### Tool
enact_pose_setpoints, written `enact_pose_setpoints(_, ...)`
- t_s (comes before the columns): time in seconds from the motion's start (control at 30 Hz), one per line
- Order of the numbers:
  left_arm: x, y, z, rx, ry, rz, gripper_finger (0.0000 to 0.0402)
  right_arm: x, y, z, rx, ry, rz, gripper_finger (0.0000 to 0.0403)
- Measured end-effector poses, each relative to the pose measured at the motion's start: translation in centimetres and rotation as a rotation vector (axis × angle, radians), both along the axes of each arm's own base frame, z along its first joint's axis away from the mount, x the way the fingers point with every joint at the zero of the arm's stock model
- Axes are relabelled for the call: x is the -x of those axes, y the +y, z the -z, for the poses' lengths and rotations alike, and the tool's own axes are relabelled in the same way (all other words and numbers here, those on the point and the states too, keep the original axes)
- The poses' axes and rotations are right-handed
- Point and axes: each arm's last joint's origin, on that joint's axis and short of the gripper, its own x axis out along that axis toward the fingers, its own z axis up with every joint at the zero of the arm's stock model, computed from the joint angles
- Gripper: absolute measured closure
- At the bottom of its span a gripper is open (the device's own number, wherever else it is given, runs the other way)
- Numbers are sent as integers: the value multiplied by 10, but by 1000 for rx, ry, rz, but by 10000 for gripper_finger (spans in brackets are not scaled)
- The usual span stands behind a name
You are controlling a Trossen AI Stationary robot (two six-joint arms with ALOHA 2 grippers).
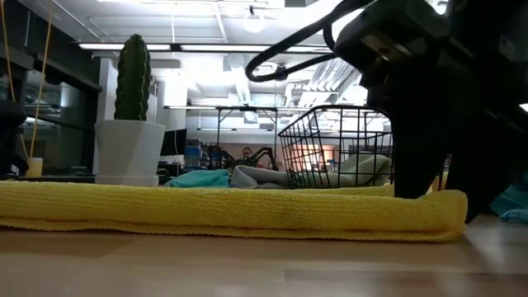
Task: Fold microfiber towels
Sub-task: Fold the bottom yellow microfiber towel
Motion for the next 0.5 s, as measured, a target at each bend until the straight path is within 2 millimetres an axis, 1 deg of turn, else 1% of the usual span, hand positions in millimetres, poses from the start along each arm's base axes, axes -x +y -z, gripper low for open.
enact_pose_setpoints(0.07,0,0,0,4,-4,0,359,-1,1,4,12,-4,13,221)
enact_pose_setpoints(0.2,-1,0,-1,2,-10,-3,359,-1,0,5,35,-13,61,221)
enact_pose_setpoints(0.3,-2,0,-1,-8,-39,-17,359,-1,0,5,50,-16,48,226)
enact_pose_setpoints(0.4,-6,0,-6,-24,-84,-49,359,0,-1,6,79,-12,24,254)
enact_pose_setpoints(0.5,-14,-4,-16,-48,-91,-43,359,2,-2,7,121,-1,-32,306)
